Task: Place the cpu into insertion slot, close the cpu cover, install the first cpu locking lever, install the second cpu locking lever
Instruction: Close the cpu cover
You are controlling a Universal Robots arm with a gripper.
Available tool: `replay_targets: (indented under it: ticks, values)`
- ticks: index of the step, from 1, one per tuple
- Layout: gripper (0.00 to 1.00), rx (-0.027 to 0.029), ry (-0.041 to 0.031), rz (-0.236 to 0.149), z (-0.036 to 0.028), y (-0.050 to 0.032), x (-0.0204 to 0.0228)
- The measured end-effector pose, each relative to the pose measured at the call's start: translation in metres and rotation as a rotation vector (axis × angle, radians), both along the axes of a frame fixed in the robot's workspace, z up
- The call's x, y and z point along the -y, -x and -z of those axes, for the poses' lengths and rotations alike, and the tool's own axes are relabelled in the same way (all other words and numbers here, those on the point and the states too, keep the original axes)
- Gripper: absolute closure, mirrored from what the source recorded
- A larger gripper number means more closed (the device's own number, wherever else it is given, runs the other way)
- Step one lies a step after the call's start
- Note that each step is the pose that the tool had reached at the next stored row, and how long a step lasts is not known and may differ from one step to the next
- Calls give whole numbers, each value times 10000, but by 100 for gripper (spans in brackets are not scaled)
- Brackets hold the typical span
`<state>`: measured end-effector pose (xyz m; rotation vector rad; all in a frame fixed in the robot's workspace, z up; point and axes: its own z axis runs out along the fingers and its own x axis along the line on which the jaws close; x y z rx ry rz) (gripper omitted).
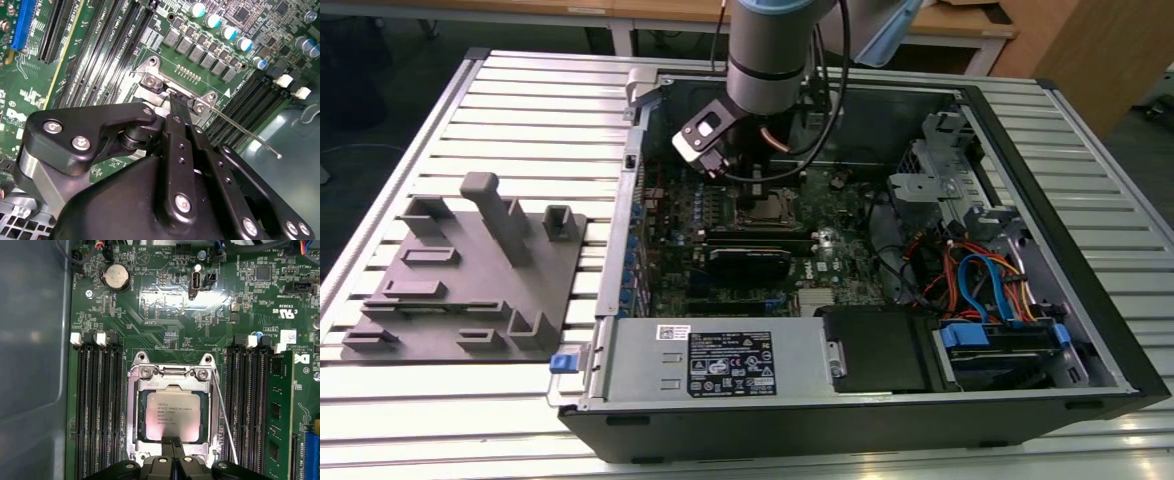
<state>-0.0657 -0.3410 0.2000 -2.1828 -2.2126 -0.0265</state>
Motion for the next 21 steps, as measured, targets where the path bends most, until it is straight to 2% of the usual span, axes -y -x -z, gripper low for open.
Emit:
replay_targets:
  ticks: [8, 12, 17, 21]
  values:
    - [89, -31, 8, 0, 20, 1, 1]
    - [89, -23, -2, -1, 21, -1, 0]
    - [89, -24, -81, -1, -53, 0, 0]
    - [89, -24, -91, -1, -56, 0, 0]
